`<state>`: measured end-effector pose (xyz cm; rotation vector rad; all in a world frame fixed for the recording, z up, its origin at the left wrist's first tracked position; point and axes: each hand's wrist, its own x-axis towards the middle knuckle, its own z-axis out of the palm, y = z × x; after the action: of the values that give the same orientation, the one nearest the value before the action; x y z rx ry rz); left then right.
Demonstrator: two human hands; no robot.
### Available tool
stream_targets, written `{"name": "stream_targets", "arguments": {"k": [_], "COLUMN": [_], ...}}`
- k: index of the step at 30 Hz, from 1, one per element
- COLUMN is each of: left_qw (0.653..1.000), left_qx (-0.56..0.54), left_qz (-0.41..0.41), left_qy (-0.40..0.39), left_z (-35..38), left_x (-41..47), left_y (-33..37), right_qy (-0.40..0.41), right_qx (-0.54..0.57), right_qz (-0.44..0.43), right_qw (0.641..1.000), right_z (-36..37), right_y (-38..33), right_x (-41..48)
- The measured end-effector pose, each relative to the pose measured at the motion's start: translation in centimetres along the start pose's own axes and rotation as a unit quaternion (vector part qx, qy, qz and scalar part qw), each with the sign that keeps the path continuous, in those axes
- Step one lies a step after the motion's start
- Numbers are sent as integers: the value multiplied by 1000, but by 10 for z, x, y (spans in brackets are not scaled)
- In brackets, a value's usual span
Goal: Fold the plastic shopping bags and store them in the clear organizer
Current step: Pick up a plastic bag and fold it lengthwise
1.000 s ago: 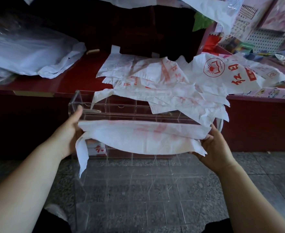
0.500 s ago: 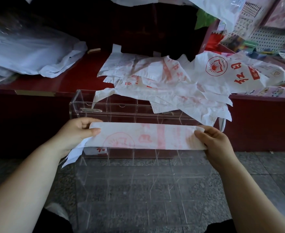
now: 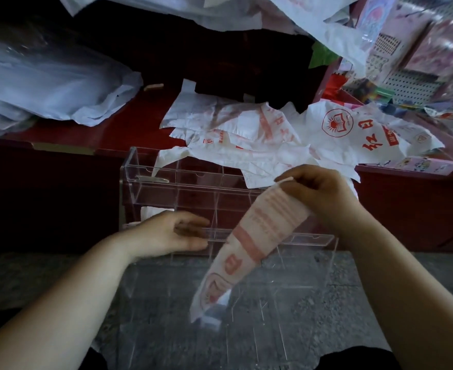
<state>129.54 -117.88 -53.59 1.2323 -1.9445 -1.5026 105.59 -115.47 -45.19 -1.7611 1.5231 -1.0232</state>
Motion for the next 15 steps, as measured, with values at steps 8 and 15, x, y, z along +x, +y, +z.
{"name": "stream_targets", "arguments": {"k": [8,15], "left_qw": [961,952], "left_qx": [-208,-277], "left_qz": [138,78], "left_qy": [121,100], "left_z": [30,42], "left_x": [-12,-15], "left_y": [40,36], "right_qy": [-146,-58], "right_qx": [-118,-122], "right_qz": [-111,-114], "right_qw": [976,984], "right_z": [48,52], "right_y": [-51,-52], "right_x": [14,27]}}
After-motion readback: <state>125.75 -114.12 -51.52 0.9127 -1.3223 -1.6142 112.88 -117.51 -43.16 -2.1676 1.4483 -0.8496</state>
